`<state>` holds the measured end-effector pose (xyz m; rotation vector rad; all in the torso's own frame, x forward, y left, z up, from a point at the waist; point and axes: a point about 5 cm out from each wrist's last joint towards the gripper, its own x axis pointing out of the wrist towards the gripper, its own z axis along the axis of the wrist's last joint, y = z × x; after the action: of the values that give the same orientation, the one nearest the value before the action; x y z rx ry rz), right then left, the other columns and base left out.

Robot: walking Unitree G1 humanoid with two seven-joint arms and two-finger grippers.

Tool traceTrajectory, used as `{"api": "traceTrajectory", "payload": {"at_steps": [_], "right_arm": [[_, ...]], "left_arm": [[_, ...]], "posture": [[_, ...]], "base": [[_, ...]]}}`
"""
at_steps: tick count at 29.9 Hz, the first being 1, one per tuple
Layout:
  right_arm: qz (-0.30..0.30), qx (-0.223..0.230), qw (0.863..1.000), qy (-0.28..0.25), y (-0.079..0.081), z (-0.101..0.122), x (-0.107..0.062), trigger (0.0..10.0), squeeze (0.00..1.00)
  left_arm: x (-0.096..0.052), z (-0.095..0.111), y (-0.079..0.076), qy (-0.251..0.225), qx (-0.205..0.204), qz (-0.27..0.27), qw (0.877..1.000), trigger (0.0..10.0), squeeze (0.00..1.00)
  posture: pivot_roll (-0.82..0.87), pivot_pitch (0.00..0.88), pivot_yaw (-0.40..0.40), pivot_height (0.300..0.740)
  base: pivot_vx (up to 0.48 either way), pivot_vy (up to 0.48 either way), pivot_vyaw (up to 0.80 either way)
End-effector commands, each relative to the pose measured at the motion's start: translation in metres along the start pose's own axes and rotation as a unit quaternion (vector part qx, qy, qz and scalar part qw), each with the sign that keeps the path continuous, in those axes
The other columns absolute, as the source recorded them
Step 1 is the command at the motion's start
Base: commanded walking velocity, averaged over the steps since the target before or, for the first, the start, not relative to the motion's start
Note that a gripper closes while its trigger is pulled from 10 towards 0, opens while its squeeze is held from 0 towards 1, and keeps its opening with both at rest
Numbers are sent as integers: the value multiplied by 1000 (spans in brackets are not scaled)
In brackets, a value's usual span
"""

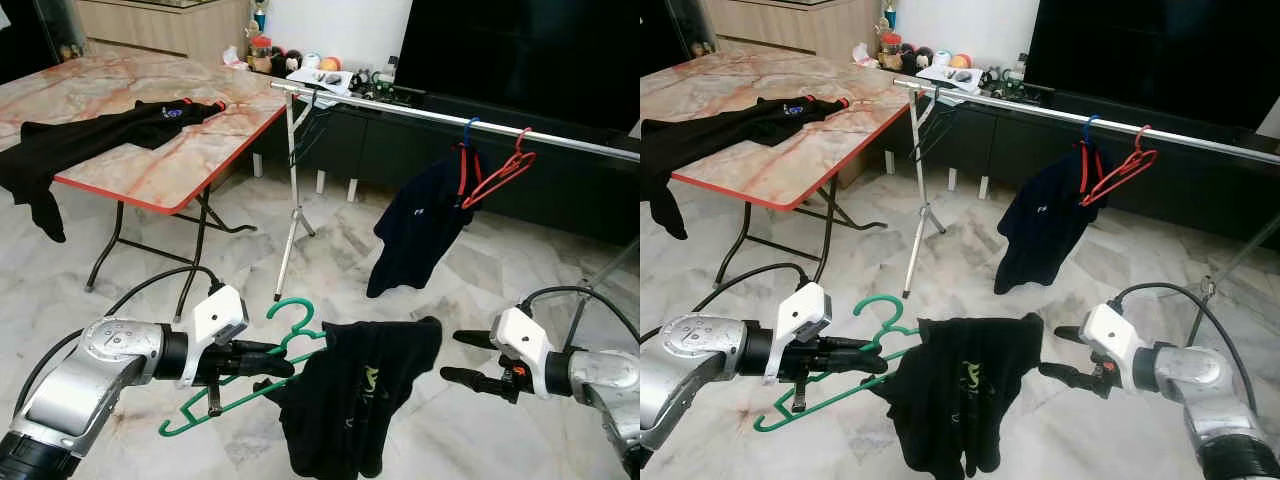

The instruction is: Hang hanger

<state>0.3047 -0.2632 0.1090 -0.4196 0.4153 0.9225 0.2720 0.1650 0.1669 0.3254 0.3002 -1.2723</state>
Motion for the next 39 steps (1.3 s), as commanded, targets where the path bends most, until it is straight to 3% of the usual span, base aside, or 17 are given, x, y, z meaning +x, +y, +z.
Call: {"api": "traceTrajectory", "payload": {"at_steps": [1,11,21,32,39], "right_arm": [[-7,12,1000,-6,-1,-4,-3,10000,0],[-22,31,999,19,4,-18,11,10000,0],[25,70,996,-46,18,-10,31,10000,0],[138,104,983,-62,38,-17,30,10000,0],[150,101,982,-57,36,-19,21,10000,0]], "left_arm": [[1,18,-2,-21,29,-20,999,0,0],[6,34,-14,-38,49,-59,996,0,0],[13,41,-20,-48,54,-77,994,0,0],[19,42,-22,-53,53,-82,994,0,0],[19,42,-21,-53,54,-81,994,0,0]], "posture": [[118,7,-88,740],[130,0,-83,740],[134,0,-84,740],[134,5,-90,740],[126,10,-92,740]], "base": [[0,0,0],[0,0,0],[0,0,0],[0,0,0],[0,0,0]]}}
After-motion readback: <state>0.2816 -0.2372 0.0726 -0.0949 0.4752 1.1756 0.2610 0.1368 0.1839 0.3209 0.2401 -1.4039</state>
